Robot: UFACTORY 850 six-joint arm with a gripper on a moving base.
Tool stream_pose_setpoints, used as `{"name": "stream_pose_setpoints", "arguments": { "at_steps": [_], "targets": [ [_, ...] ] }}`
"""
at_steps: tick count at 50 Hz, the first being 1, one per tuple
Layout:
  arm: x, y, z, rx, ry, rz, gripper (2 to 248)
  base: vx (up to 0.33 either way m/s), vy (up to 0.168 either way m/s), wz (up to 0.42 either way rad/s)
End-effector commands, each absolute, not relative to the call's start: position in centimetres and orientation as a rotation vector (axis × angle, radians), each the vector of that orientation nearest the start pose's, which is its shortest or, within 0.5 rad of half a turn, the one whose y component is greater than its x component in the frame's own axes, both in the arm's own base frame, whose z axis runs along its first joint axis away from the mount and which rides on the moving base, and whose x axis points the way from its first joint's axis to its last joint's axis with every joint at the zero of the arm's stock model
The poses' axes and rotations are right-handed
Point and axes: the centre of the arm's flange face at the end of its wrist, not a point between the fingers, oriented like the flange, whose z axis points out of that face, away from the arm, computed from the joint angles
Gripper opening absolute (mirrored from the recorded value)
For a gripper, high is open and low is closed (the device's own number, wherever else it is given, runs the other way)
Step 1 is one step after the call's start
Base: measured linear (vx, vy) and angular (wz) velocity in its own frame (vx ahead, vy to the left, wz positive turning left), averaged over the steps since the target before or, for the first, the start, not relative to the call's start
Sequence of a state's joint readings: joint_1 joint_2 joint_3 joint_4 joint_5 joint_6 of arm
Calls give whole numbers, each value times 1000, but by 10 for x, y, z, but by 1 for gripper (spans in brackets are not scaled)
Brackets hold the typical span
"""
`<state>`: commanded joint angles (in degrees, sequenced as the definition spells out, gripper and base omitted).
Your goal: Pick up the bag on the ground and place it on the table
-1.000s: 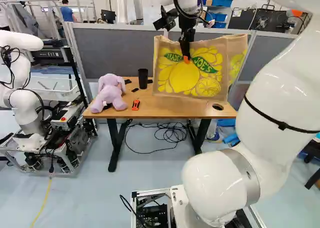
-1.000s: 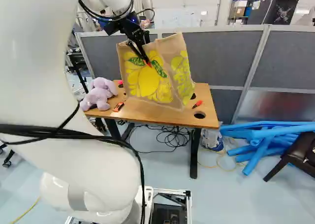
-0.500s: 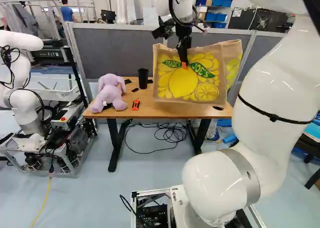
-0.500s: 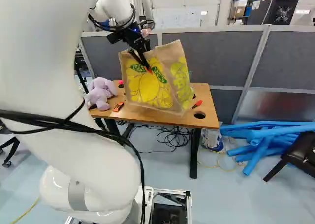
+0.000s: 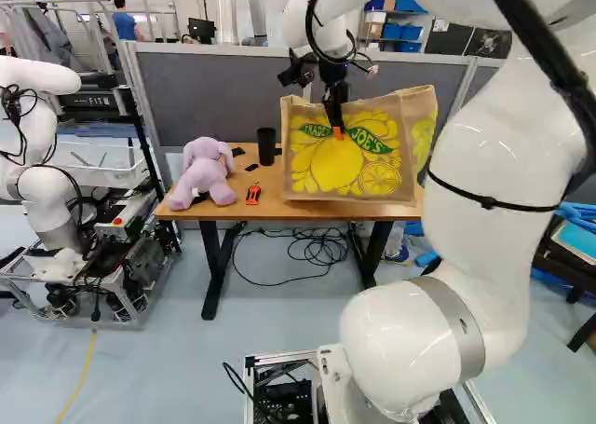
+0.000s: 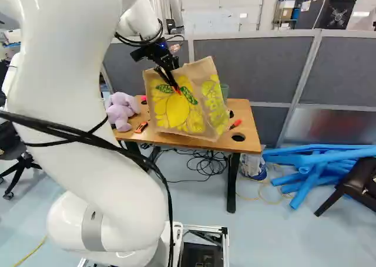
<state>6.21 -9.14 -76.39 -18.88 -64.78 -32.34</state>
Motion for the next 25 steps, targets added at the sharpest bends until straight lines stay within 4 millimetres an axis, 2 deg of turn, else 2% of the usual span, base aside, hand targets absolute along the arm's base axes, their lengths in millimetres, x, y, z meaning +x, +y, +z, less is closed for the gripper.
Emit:
{"name": "stream_pose_setpoints", "arguments": {
  "at_steps": [14, 25],
  "targets": [
    [543, 35, 616, -3151, -1364, 98, 22, 0, 0, 0],
    [560, 39, 613, -3150, -1368, 93, 22, 0, 0, 0]
  ]
}}
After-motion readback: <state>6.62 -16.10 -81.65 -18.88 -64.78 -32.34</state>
